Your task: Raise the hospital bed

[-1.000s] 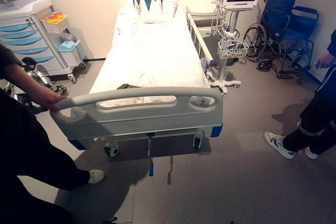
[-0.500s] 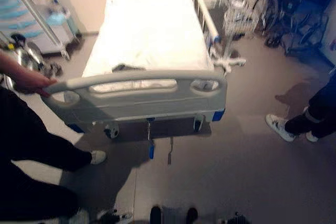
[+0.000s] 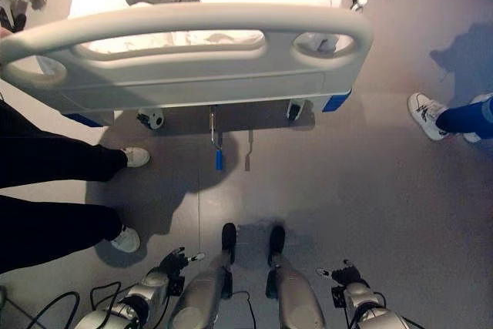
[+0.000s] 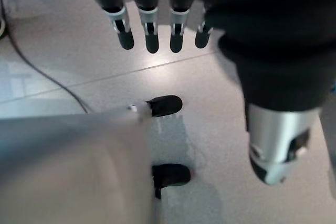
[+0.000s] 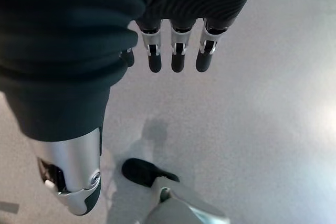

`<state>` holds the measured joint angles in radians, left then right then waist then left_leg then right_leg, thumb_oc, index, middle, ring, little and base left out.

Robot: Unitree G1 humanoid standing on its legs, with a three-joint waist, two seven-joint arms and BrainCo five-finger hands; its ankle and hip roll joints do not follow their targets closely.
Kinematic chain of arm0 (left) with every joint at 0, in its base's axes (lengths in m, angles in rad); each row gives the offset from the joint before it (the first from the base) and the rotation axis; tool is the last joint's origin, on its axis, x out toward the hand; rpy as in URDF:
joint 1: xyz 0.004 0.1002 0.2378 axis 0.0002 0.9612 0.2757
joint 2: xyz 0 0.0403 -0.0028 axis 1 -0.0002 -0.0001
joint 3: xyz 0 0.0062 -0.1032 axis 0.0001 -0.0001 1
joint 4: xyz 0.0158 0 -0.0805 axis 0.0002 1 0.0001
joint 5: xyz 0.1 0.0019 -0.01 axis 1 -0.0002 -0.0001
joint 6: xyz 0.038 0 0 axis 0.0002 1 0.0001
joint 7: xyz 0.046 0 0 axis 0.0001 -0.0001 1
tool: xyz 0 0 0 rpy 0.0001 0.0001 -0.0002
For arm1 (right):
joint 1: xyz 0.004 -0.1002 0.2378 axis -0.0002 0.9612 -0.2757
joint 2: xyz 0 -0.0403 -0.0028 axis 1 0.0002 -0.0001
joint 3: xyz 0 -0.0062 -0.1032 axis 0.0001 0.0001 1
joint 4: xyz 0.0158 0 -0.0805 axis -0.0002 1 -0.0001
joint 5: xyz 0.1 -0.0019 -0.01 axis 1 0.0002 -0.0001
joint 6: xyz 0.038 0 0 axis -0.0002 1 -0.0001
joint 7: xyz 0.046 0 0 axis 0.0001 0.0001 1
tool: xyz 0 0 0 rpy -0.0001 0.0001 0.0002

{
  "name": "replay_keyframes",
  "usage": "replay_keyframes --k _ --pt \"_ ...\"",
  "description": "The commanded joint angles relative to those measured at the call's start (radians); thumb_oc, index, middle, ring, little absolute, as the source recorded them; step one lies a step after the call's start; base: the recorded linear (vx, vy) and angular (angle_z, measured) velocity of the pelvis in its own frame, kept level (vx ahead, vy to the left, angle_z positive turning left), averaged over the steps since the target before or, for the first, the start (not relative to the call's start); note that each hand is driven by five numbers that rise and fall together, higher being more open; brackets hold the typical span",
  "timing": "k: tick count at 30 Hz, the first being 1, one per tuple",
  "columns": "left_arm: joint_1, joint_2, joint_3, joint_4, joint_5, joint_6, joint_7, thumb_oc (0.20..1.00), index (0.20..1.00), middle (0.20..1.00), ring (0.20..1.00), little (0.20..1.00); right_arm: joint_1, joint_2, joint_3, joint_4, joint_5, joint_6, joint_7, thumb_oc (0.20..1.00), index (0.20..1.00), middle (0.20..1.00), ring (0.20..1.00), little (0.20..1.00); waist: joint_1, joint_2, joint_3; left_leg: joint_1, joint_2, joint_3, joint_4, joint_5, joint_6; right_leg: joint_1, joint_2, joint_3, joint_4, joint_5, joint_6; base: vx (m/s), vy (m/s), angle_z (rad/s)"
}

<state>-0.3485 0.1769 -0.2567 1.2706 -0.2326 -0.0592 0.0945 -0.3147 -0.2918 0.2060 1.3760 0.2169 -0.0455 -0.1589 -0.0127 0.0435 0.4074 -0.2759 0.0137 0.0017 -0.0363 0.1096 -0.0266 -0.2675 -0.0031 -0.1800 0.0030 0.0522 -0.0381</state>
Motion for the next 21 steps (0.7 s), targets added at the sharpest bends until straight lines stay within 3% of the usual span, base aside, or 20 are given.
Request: replay_keyframes --k 1,5,15,21 --pt "-0.055 -0.034 -0.010 0.028 -0.042 -0.020 0.032 1.000 1.000 1.000 1.000 1.000 -0.019 -0.018 0.024 -0.010 0.039 -0.017 -0.032 1.000 1.000 1.000 1.000 1.000 -0.019 -0.038 -0.016 -0.001 -0.053 0.025 -0.051 0.022 0.002 -0.039 -0.063 0.085 -0.067 0.142 0.118 -0.04 -0.002 -0.11" --pt "-0.064 -0.042 -0.013 -0.016 -0.080 -0.042 0.054 1.000 1.000 1.000 1.000 1.000 0.028 -0.011 0.031 -0.008 0.022 -0.032 -0.063 1.000 1.000 1.000 1.000 1.000 -0.035 -0.022 0.006 -0.016 -0.056 0.033 -0.051 0.022 0.003 -0.057 -0.065 0.115 -0.070 0.152 0.120 -0.07 0.050 -0.05" --pt "-0.170 -0.018 -0.041 -0.115 -0.147 -0.056 0.115 1.000 1.000 1.000 1.000 1.000 0.029 -0.027 0.051 -0.150 0.041 -0.068 -0.122 1.000 1.000 1.000 1.000 1.000 -0.073 -0.041 0.106 -0.094 -0.040 0.070 -0.051 0.051 -0.003 -0.149 -0.052 0.154 -0.076 0.186 0.128 -0.08 0.010 -0.20" --pt "-0.236 -0.007 -0.058 -0.139 -0.178 -0.057 0.135 1.000 1.000 1.000 1.000 1.000 0.029 -0.034 0.059 -0.209 0.058 -0.082 -0.146 1.000 1.000 1.000 1.000 1.000 -0.091 -0.046 0.113 -0.169 -0.038 0.080 -0.051 0.062 -0.008 -0.221 -0.053 0.160 -0.081 0.201 0.133 -0.03 -0.001 -0.07"
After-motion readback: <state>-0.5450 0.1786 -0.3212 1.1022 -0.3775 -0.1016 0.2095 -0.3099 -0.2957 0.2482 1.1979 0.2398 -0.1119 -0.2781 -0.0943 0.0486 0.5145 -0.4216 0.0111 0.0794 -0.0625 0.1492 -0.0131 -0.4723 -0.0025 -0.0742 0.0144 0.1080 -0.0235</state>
